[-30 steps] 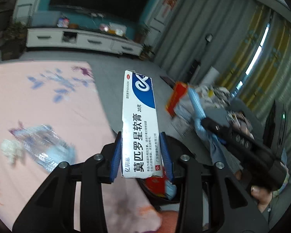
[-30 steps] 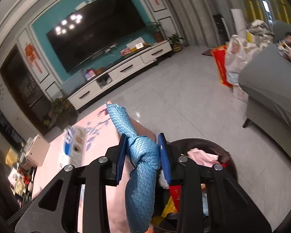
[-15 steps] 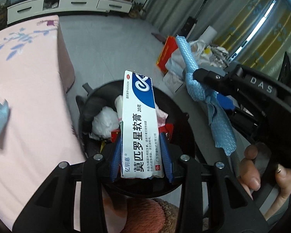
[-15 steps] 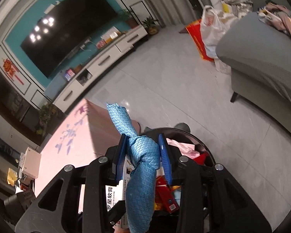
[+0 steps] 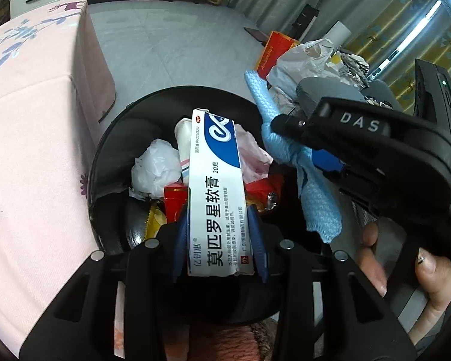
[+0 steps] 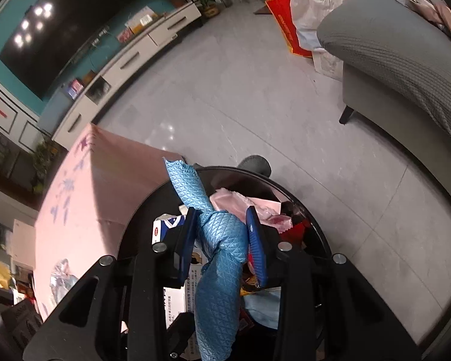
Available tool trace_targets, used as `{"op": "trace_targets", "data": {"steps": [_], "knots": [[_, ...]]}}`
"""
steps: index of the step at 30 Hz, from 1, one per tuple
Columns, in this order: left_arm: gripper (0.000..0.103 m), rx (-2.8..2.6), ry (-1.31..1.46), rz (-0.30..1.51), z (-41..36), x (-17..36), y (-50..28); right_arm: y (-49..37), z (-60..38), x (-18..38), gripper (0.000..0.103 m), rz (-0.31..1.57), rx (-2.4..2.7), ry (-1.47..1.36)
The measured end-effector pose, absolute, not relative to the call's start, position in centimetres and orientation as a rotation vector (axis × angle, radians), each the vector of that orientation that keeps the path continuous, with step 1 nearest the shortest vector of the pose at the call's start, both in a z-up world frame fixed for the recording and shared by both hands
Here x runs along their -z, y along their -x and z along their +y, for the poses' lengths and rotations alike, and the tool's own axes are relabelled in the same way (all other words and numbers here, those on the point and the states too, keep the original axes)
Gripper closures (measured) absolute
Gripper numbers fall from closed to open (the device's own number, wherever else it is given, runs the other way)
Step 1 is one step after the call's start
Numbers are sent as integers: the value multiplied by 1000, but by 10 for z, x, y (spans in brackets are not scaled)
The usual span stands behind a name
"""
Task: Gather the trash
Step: 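Carry the box and rope over the black bin and open both grippers, then move both grippers back over the table toward the tissue and bag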
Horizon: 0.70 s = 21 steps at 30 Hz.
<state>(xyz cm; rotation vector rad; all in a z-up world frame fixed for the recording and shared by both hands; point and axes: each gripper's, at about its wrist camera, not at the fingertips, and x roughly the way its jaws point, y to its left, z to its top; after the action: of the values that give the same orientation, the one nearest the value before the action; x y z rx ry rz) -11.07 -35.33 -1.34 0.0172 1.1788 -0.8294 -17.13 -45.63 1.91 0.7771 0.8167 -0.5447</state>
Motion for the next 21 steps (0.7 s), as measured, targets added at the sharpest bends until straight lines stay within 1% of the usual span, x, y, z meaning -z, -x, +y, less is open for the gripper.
{"op": "trace_targets", "data": {"steps": [4,6,7,8,9,11,13,15,16,17,18,19,21], "knots": [[64,817,-18,1186,-357,16,108,167,-455,-13,66,862,575,-748],[62,833,-16,1164,-357,11,110,168,-456,-16,51,846,582,-751],[57,839,-15,1154,-356,8,111,170,-455,-21,46,824,580,-752],[49,840,-14,1143,-355,5,111,172,-454,-26,38,799,583,-748],[44,838,-14,1123,-352,0,112,175,-451,-32,33,770,590,-741],[27,832,-22,1094,-346,-10,112,179,-447,-43,28,727,605,-733],[23,832,-13,1056,-335,-23,110,184,-443,-53,22,679,617,-729],[16,832,-6,1012,-317,-38,106,187,-437,-64,14,621,616,-717],[10,819,5,989,-306,-46,103,187,-432,-71,12,587,613,-703],[7,793,20,962,-291,-54,100,187,-426,-76,7,561,611,-687],[6,761,31,937,-277,-62,96,186,-420,-81,4,538,608,-669],[4,732,41,919,-265,-68,92,184,-410,-87,3,504,601,-638],[3,668,67,876,-232,-82,84,176,-394,-94,3,470,582,-581]]}}
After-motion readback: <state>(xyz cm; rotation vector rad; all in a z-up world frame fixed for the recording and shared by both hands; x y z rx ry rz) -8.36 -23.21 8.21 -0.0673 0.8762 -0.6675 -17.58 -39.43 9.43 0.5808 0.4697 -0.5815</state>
